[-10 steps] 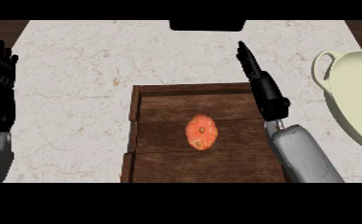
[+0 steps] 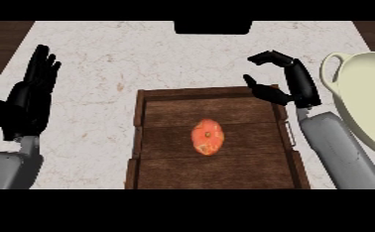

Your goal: Pick the squash from the tray and place it in the pot

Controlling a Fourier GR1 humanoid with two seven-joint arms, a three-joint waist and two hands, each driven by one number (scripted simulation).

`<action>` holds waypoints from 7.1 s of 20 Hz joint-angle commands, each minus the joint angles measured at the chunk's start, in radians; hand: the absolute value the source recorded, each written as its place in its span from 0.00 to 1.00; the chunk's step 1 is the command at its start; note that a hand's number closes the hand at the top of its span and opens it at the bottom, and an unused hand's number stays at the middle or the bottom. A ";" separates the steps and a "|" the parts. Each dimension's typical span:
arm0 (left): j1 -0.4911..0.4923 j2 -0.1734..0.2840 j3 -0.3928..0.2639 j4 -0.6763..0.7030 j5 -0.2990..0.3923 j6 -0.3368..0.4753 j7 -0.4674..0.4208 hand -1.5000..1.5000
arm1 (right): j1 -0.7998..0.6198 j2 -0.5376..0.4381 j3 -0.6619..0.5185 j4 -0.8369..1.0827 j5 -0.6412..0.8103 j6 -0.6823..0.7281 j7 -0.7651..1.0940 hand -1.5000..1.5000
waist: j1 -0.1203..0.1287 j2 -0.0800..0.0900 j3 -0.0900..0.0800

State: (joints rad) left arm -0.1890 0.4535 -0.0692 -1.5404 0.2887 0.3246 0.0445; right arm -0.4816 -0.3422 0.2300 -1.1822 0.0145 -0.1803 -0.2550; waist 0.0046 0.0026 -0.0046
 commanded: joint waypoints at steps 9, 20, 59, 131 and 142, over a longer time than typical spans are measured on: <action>-0.056 -0.062 -0.004 -0.041 -0.035 0.019 0.135 0.50 | 0.146 -0.081 -0.029 -0.289 0.002 0.122 -0.073 0.00 | -0.017 -0.006 0.004; 0.020 -0.042 0.024 -0.072 -0.003 -0.032 0.107 0.50 | -0.043 -0.235 0.222 -0.478 0.107 0.454 0.519 0.00 | 0.002 -0.012 0.001; -0.021 -0.186 0.127 -0.036 -0.138 -0.158 0.140 0.50 | 0.072 0.229 0.266 -0.224 0.638 0.596 0.664 0.00 | -0.001 -0.002 0.005; 0.002 -0.244 0.132 -0.109 -0.194 -0.193 0.164 0.50 | 0.511 -0.679 -0.532 0.107 0.025 0.278 -0.794 1.00 | 0.040 0.006 0.008; -0.054 -0.244 0.141 -0.092 -0.214 -0.174 0.206 0.50 | 0.086 -0.556 -0.332 0.573 0.260 0.291 -0.777 1.00 | 0.032 0.006 0.007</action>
State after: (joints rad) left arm -0.2403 0.2112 0.0734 -1.6251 0.0867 0.1414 0.2359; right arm -0.2908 -0.9376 -0.1510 -0.7508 0.2131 0.0781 -1.0165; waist 0.0449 0.0107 0.0030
